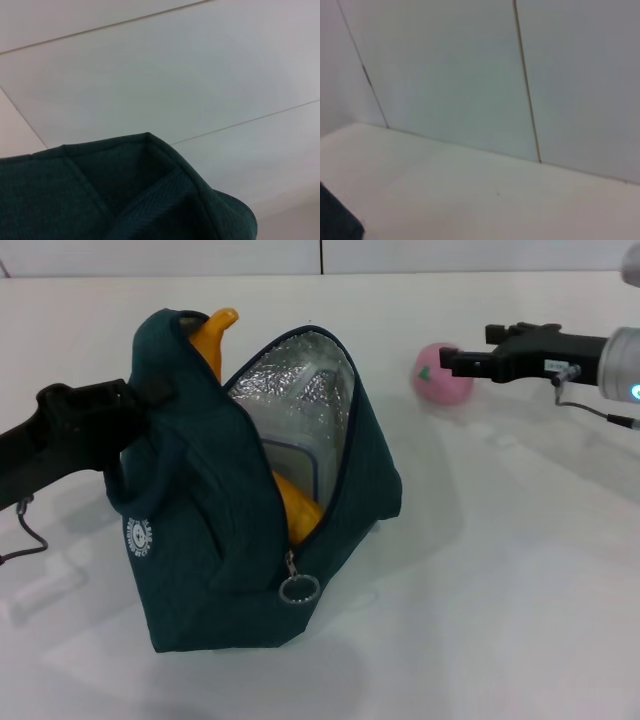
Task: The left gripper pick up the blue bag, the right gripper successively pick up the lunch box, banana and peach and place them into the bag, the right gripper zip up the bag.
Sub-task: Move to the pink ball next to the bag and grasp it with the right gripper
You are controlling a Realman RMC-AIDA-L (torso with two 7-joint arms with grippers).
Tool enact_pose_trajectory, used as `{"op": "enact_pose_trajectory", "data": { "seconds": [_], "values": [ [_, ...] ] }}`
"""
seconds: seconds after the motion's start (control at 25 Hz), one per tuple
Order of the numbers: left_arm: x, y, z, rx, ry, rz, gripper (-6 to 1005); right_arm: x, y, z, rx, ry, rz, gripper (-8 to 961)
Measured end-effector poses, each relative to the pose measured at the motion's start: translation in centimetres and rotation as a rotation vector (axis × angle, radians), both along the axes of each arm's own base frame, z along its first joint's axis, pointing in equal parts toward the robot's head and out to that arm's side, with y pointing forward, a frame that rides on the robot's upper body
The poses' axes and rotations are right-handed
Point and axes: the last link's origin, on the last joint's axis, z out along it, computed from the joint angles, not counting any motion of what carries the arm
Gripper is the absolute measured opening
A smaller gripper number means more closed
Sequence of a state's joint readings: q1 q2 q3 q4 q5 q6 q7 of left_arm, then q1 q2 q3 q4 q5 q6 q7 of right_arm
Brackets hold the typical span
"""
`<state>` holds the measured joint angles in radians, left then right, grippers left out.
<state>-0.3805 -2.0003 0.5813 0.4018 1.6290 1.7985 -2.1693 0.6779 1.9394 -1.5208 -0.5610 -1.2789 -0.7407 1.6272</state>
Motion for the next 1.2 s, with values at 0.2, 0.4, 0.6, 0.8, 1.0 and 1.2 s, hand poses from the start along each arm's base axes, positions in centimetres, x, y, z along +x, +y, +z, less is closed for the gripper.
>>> {"op": "enact_pose_trajectory", "data": {
  "seconds": [0.2, 0.4, 0.6, 0.8, 1.0, 1.2],
  "values": [
    [0.0, 0.1, 0.0, 0.002, 0.002, -0.001, 36, -0.2, 1.0, -1.0, -0.048, -0.027, -0.072, 856],
    [0.2, 0.2, 0.0, 0.003, 0.003, -0.006, 37, -0.2, 1.2, -1.5, -0.047, -0.043, -0.085, 854],
    [0.2, 0.3, 0.0, 0.002, 0.002, -0.006, 37, -0.2, 1.2, -2.0, -0.04, -0.072, -0.084, 852],
    [0.2, 0.3, 0.0, 0.001, 0.002, -0.005, 37, 0.0, 1.2, -2.5, -0.029, -0.1, -0.085, 850],
    [0.2, 0.2, -0.1, 0.001, 0.001, -0.005, 37, 0.2, 1.2, -2.5, -0.023, -0.126, -0.081, 718],
    [0.2, 0.2, -0.1, 0.001, 0.001, -0.004, 36, 0.4, 1.1, -2.5, -0.018, -0.136, -0.073, 510]
  ]
}}
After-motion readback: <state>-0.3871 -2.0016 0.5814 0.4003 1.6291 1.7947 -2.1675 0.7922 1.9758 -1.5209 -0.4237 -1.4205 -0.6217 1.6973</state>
